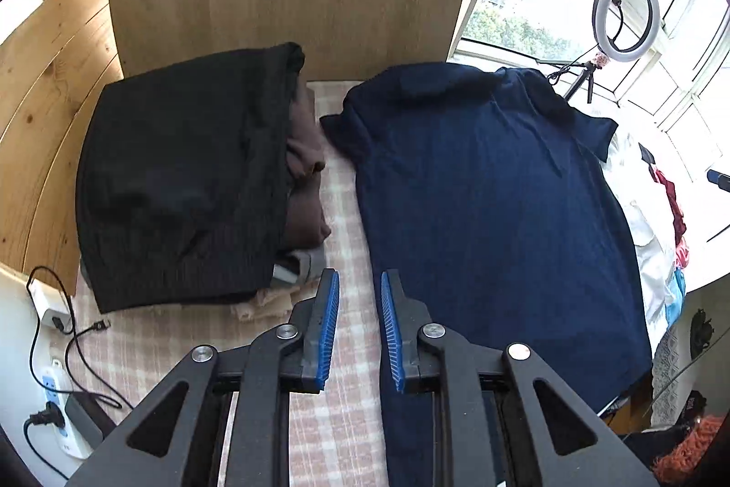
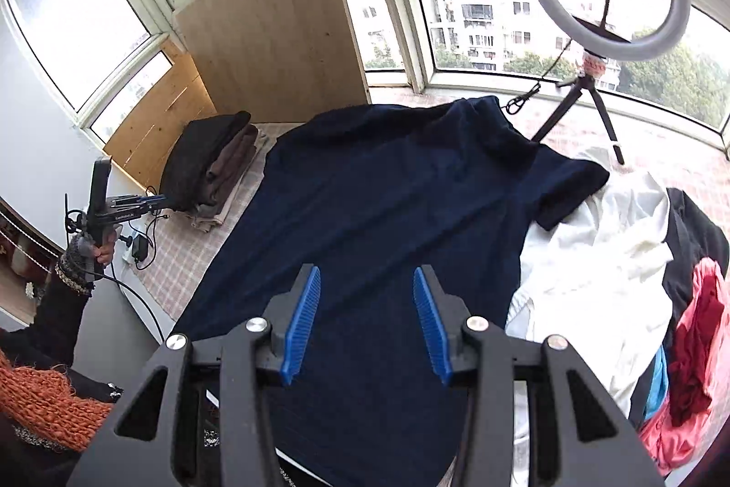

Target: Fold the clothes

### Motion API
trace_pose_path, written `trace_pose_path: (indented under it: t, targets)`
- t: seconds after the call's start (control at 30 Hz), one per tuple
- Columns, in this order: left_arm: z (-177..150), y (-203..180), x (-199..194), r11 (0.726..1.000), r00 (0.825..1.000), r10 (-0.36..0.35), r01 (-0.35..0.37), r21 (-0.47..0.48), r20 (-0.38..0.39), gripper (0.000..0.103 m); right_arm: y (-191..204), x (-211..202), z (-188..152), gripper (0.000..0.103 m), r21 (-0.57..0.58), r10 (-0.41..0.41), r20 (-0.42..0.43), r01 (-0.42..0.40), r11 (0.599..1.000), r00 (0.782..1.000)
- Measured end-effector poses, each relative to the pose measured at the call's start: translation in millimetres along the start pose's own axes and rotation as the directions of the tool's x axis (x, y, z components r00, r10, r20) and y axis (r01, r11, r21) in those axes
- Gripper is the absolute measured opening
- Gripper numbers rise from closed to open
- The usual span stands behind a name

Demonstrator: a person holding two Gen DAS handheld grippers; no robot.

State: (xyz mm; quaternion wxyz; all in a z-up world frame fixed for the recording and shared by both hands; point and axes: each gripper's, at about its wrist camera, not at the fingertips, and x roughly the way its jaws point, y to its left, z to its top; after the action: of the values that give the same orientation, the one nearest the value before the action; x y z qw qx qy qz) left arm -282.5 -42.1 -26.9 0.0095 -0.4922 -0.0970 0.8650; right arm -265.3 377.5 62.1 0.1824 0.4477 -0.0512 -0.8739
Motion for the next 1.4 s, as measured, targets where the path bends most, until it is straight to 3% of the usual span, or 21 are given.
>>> trace_pose_path:
  t: [0.13, 0.3, 0.4, 0.5, 0.67, 0.73, 0.77, 0.8, 0.83, 0.9, 0.97, 1.0, 1.03, 1.17, 1.3, 1.4]
  targets:
    - [60, -17, 64, 0.999, 1.0, 0.016, -0.015, -0.038, 0.024, 0.024, 17, 74, 74, 0.044, -0.114, 0.064, -0.007, -0.064, 0.991, 0.998]
    - [90, -2, 138, 0.985, 0.997, 0.039, -0.05, -0.163, -0.069, 0.024, 36, 211, 130, 0.048, -0.171, 0.123, -0.107, -0.14, 0.975, 0.987]
    - [106, 13, 164, 0.976, 0.989, 0.121, -0.134, -0.171, -0.085, 0.027, 46, 293, 155, 0.048, -0.195, 0.132, -0.176, -0.166, 0.967, 0.975]
    - [118, 29, 181, 0.969, 0.986, 0.131, -0.149, -0.198, -0.101, 0.027, 56, 364, 174, 0.048, -0.226, 0.125, -0.23, -0.178, 0.958, 0.965]
    - [130, 29, 216, 0.974, 0.979, 0.168, -0.183, -0.132, -0.115, 0.03, 62, 436, 184, 0.048, -0.285, 0.083, -0.256, -0.157, 0.946, 0.963]
    - [131, 28, 226, 0.977, 0.979, 0.174, -0.185, -0.104, -0.103, 0.028, 56, 454, 174, 0.048, -0.294, 0.045, -0.316, -0.143, 0.945, 0.948]
    - [131, 29, 229, 0.98, 0.982, 0.163, -0.172, -0.098, -0.096, 0.024, 52, 460, 168, 0.048, -0.297, 0.027, -0.343, -0.136, 0.945, 0.939]
    - [130, 32, 230, 0.984, 0.986, 0.138, -0.147, -0.105, -0.09, 0.011, 45, 462, 161, 0.048, -0.296, 0.012, -0.362, -0.128, 0.947, 0.932]
    - [130, 35, 229, 0.986, 0.99, 0.109, -0.119, -0.118, -0.085, 0.008, 39, 463, 154, 0.048, -0.296, -0.003, -0.381, -0.119, 0.948, 0.924]
    - [134, 44, 221, 0.983, 0.998, 0.053, -0.06, -0.172, -0.045, 0.009, 27, 458, 146, 0.048, -0.275, 0.0, -0.386, -0.115, 0.954, 0.923]
    - [146, 54, 213, 0.974, 1.0, 0.012, -0.013, -0.227, -0.005, 0.017, 14, 450, 142, 0.048, -0.241, 0.02, -0.37, -0.117, 0.964, 0.929]
    - [155, 58, 214, 0.97, 1.0, 0.018, -0.016, -0.241, 0.005, 0.027, 8, 448, 141, 0.048, -0.218, 0.025, -0.363, -0.111, 0.97, 0.931]
    - [166, 61, 216, 0.968, 0.999, 0.035, -0.031, -0.25, 0.011, 0.029, 3, 446, 140, 0.048, -0.202, 0.028, -0.358, -0.107, 0.973, 0.933]
    - [205, 58, 241, 0.972, 0.986, 0.161, -0.165, -0.169, -0.035, 0.029, -5, 444, 134, 0.048, -0.18, 0.041, -0.343, -0.108, 0.978, 0.938]
    - [218, 61, 287, 0.978, 0.985, 0.119, -0.138, -0.155, -0.125, 0.029, -1, 442, 128, 0.051, -0.207, 0.034, -0.325, -0.106, 0.973, 0.945]
    - [214, 53, 308, 0.984, 0.979, 0.119, -0.139, -0.111, -0.167, 0.03, 1, 440, 124, 0.058, -0.222, 0.046, -0.313, -0.12, 0.968, 0.949]
